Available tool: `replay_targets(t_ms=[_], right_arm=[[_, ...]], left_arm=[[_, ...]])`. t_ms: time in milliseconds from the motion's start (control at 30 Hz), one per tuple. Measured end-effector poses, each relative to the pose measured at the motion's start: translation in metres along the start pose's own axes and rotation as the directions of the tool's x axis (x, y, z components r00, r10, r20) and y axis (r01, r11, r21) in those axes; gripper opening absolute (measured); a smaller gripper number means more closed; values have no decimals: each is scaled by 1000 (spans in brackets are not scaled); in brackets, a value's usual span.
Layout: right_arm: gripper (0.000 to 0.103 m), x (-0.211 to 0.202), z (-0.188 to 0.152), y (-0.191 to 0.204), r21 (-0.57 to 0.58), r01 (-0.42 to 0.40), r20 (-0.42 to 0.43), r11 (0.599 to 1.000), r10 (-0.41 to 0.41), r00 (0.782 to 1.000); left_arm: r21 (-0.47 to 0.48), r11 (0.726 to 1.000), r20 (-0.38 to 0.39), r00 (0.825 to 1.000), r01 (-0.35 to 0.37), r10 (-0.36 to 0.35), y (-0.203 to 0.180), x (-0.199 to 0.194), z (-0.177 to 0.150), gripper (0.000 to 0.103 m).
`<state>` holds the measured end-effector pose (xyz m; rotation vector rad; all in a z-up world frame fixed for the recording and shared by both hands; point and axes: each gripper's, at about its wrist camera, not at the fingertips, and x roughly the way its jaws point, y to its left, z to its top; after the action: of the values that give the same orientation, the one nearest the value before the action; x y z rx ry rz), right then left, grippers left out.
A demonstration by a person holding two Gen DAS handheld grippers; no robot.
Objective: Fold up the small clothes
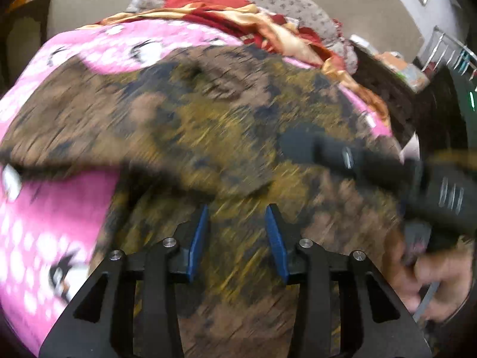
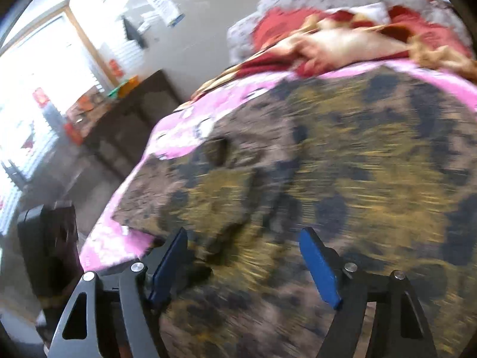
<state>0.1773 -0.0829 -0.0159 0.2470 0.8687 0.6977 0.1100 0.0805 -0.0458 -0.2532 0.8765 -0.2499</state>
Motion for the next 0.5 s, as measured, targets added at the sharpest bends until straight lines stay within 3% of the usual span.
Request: replay_targets(t_ms=[100, 167, 333, 400, 433, 467, 500], right_arm=[[67, 26, 0, 5, 5, -22, -51, 1000, 23, 998], [57, 39, -1, 2, 34, -60, -73, 998, 62, 995], [56, 61, 8, -8, 133, -109, -69, 985, 118, 991], [40, 65, 13, -8, 150, -115, -68, 982, 126, 990], [16, 67, 15, -7, 152, -120, -72, 981, 132, 989], [5, 67, 16, -5, 143, -113, -74, 983, 125, 989], [5, 66, 17, 0, 105, -83, -76, 991, 91, 993]], left_arm=[[-26, 1000, 57, 998, 9, -8, 6, -12, -10, 40], [-56, 998, 68, 998, -15, 19, 10, -12, -11, 47], [-122, 992, 78, 997, 30, -20, 21, -9, -10, 47], [-128, 991, 81, 996, 32, -22, 21, -9, -10, 47], [-130, 991, 82, 996, 32, -22, 23, -10, -11, 47], [-130, 991, 83, 996, 30, -19, 22, -10, -11, 47], [-132, 991, 83, 996, 27, -16, 22, -10, -11, 47]])
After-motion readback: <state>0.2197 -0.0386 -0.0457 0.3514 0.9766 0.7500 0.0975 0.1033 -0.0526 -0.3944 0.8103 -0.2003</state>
